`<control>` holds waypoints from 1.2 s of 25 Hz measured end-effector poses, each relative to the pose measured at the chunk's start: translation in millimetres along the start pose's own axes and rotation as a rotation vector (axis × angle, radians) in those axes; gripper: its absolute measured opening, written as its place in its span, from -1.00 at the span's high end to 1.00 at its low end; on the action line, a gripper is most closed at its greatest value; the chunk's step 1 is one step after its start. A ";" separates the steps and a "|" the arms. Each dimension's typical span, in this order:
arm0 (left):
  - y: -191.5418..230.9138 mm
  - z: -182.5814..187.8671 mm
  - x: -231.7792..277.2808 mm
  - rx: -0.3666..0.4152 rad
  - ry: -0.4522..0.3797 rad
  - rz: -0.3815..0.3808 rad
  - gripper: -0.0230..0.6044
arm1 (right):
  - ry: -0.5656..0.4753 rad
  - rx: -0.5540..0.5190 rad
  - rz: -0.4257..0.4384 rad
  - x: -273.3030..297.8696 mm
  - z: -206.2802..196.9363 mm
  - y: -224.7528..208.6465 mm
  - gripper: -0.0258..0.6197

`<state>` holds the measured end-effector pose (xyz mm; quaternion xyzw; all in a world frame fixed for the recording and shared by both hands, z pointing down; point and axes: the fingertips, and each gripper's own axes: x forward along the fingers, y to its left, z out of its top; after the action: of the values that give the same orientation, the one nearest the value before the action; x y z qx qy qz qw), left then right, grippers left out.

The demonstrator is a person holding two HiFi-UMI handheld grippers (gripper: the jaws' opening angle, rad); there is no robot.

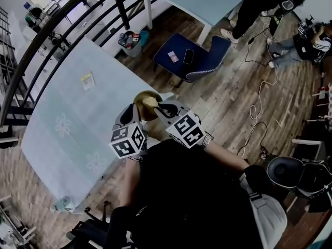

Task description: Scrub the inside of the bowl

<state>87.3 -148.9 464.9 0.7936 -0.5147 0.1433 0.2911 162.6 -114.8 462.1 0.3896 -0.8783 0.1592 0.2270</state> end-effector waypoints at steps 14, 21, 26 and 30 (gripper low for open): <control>-63.8 -39.6 -9.5 -0.083 -0.042 0.114 0.86 | -0.051 0.257 0.177 -56.4 -33.5 -6.4 0.80; -56.3 -49.2 -26.1 -0.120 -0.062 0.188 0.86 | -0.046 0.474 0.326 -60.6 -28.1 4.4 0.80; -45.0 -54.0 -36.7 -0.137 -0.078 0.248 0.86 | -0.043 0.456 0.376 -62.6 -22.2 7.2 0.80; -40.5 -59.7 -44.0 -0.155 -0.084 0.263 0.86 | -0.042 0.284 0.338 -57.9 -18.9 12.8 0.80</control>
<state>109.3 -68.1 476.1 0.6997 -0.6356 0.1068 0.3085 192.5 -62.5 446.5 0.2681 -0.9044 0.3087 0.1216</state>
